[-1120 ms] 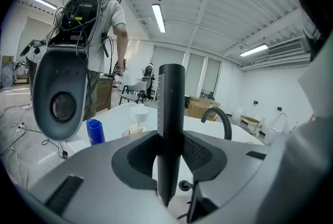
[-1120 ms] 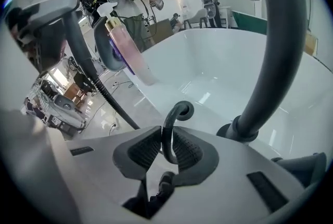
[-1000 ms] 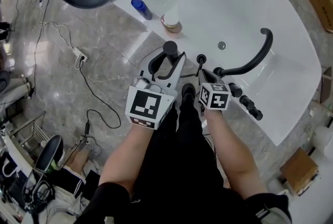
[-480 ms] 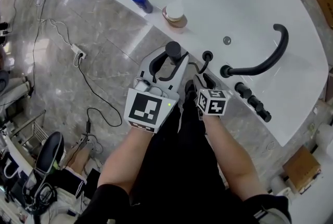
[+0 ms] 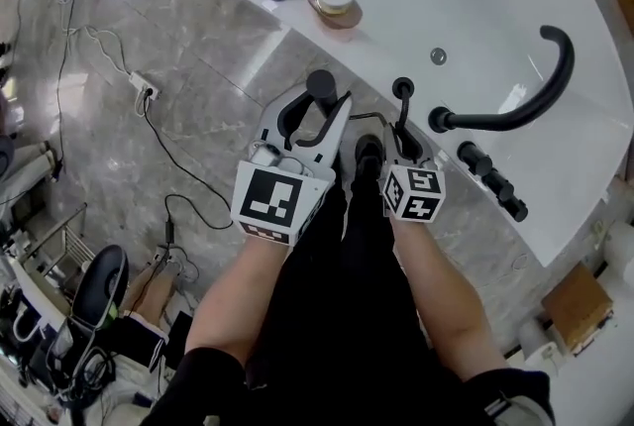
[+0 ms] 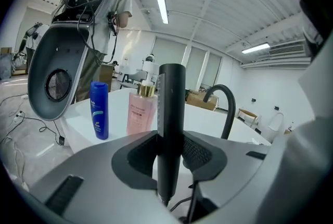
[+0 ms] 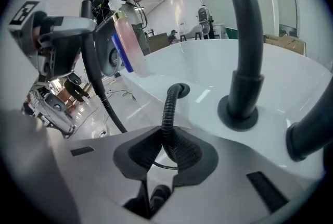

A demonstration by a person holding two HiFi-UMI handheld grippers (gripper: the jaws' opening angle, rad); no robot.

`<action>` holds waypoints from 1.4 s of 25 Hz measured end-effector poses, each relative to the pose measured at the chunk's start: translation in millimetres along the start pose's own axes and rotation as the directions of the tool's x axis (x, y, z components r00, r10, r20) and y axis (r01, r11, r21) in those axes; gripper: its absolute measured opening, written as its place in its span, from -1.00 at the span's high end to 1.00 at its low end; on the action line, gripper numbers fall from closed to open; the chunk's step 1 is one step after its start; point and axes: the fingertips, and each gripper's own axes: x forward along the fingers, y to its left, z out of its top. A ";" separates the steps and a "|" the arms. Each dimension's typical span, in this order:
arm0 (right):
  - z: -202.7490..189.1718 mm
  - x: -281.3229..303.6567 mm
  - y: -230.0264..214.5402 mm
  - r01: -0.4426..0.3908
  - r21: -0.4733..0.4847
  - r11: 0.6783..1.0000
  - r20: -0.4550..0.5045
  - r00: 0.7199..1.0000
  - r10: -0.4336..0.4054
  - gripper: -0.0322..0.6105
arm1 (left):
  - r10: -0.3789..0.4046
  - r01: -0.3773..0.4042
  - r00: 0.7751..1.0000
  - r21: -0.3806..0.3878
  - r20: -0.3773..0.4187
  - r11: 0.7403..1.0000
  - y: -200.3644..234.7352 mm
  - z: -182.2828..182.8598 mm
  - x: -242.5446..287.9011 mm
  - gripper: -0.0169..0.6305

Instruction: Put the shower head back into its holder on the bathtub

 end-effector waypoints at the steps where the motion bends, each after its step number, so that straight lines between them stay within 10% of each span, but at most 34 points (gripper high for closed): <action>1: 4.6 -10.7 0.2 0.009 -0.007 1.000 -0.008 1.000 -0.009 0.67 | -0.001 0.001 1.000 0.001 0.004 1.000 -0.7 7.7 -4.5 0.51; 17: 18.3 -27.1 12.3 -0.011 0.056 0.998 -0.267 0.964 0.025 0.67 | -0.097 0.090 0.989 0.070 0.108 0.993 -28.8 121.2 -31.6 0.51; 35: 67.0 2.5 1.5 0.009 0.130 0.991 -0.244 0.969 0.023 0.65 | -0.100 0.090 0.988 0.085 0.120 0.992 -33.5 139.3 -9.3 0.51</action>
